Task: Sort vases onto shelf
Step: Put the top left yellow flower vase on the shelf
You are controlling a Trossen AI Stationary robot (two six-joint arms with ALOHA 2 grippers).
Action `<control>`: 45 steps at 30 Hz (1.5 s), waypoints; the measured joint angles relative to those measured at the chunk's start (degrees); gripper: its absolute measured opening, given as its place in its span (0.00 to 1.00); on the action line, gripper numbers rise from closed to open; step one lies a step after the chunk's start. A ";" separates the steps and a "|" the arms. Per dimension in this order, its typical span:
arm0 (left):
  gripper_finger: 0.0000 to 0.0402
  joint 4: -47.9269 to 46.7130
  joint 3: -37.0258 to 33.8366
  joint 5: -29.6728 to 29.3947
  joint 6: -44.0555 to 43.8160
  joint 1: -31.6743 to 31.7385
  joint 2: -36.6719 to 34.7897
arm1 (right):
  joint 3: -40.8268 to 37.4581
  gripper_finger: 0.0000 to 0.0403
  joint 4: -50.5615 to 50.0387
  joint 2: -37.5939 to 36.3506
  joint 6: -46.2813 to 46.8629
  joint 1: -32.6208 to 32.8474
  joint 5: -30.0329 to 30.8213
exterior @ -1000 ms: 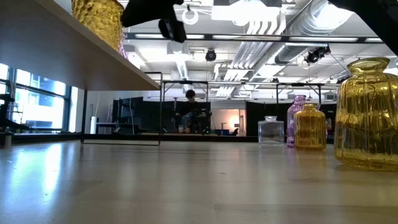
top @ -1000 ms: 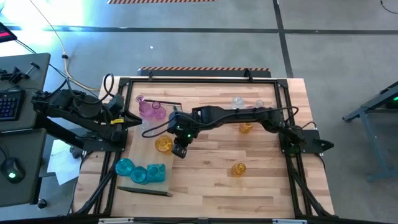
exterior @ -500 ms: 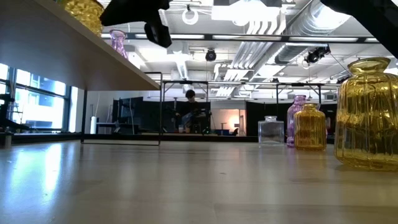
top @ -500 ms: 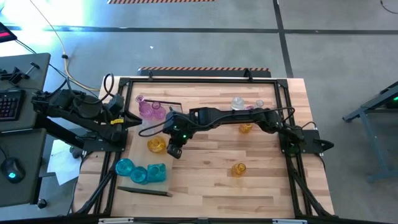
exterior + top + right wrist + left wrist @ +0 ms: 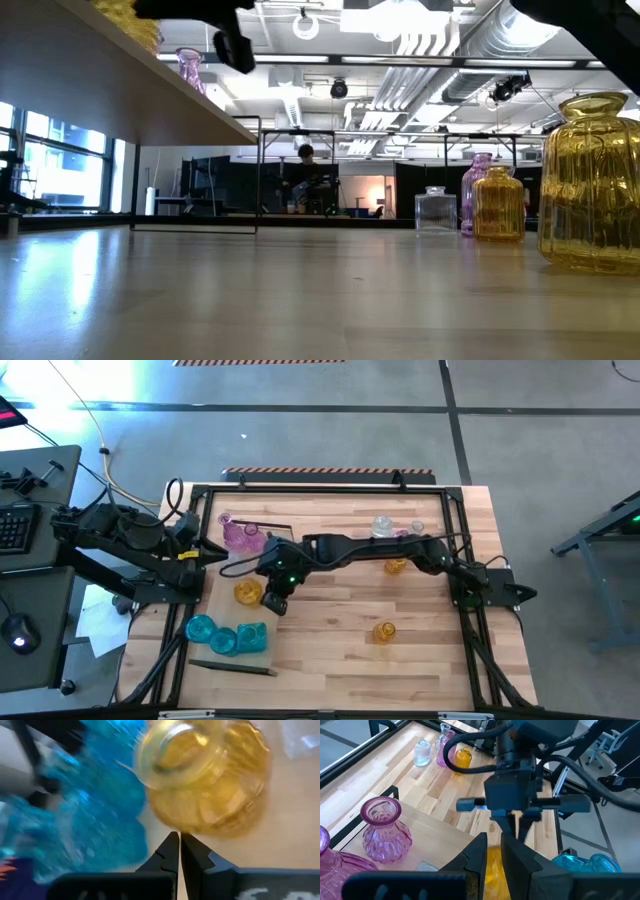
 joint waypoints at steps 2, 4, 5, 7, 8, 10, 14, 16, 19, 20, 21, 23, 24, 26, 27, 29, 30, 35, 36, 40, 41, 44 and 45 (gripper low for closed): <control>0.12 0.00 0.00 -0.02 0.10 0.00 0.21 | -0.02 0.00 1.04 0.38 0.91 0.05 -0.51; 0.12 0.04 0.01 -0.13 0.11 0.00 0.73 | -0.02 0.00 3.15 1.15 1.16 0.13 -0.62; 0.12 0.00 0.00 -0.14 0.11 0.02 0.79 | -0.03 0.00 2.92 1.29 1.37 0.13 -0.73; 0.12 -0.04 -0.02 -0.13 0.11 0.00 1.08 | -0.07 0.00 3.54 1.45 1.80 0.13 -1.01; 0.12 0.01 -0.02 -0.13 0.14 0.00 1.16 | -0.04 0.00 4.41 1.55 1.80 0.13 -1.05; 0.12 -0.02 -0.02 -0.13 0.48 0.00 1.25 | -0.02 0.00 4.42 1.56 2.04 0.13 -1.04; 0.12 0.00 -0.02 -0.12 0.57 0.00 1.25 | -0.02 0.00 4.67 1.66 2.24 0.11 0.05; 0.12 -0.02 -0.02 -0.10 0.57 0.00 1.23 | -0.02 0.00 4.59 1.65 2.26 0.11 1.31; 0.12 -0.02 -0.02 -0.07 0.57 0.00 0.29 | -0.04 0.00 4.05 1.35 2.24 0.11 4.26; 0.12 -0.02 -0.02 -0.07 0.57 0.00 0.01 | 0.04 0.00 3.82 1.14 2.24 0.00 4.96; 0.12 -0.02 -0.02 -0.07 0.59 0.00 -0.32 | 0.35 0.00 2.95 1.03 2.22 0.00 5.87; 0.12 -0.02 -0.02 -0.09 0.59 0.02 -0.89 | 0.42 0.00 2.79 0.76 2.01 0.00 7.93; 0.12 -0.04 -0.02 -0.09 0.60 0.00 -1.09 | 0.42 0.00 2.77 0.62 1.99 0.00 8.41; 0.12 -0.04 -0.02 -0.07 0.81 0.00 -1.44 | 0.42 0.00 3.12 0.52 2.24 0.00 8.35; 0.12 -0.03 -0.02 -0.07 0.80 0.00 -1.64 | 0.42 0.00 3.32 0.50 2.35 -0.02 8.18; 0.12 -0.02 -0.02 -0.09 0.81 0.02 -1.83 | 0.42 0.00 3.48 0.50 2.39 0.07 8.00; 0.12 -0.02 -0.02 -0.07 1.03 0.00 -1.84 | 0.42 0.00 3.59 0.52 2.41 0.22 7.98; 0.12 -0.04 -0.02 -0.07 1.62 0.00 -1.77 | 0.42 0.00 5.18 0.54 2.41 0.46 8.46; 0.12 -0.02 -0.02 -0.07 1.64 0.00 -1.79 | 0.42 0.00 5.68 0.55 2.41 0.45 8.61; 0.12 -0.04 -0.02 -0.07 1.63 0.00 -1.77 | 0.42 0.00 8.35 0.61 2.43 0.35 9.02; 0.12 -0.04 -0.02 -0.07 1.64 0.02 -1.77 | 0.44 0.00 8.63 0.61 2.44 0.33 9.02; 0.12 -0.02 -0.02 -0.07 1.64 0.01 -1.77 | 0.44 0.00 8.59 0.63 2.44 0.33 9.06; 0.12 -0.04 -0.02 -0.07 1.64 0.00 -1.77 | 0.44 0.00 8.57 0.63 2.44 0.35 9.00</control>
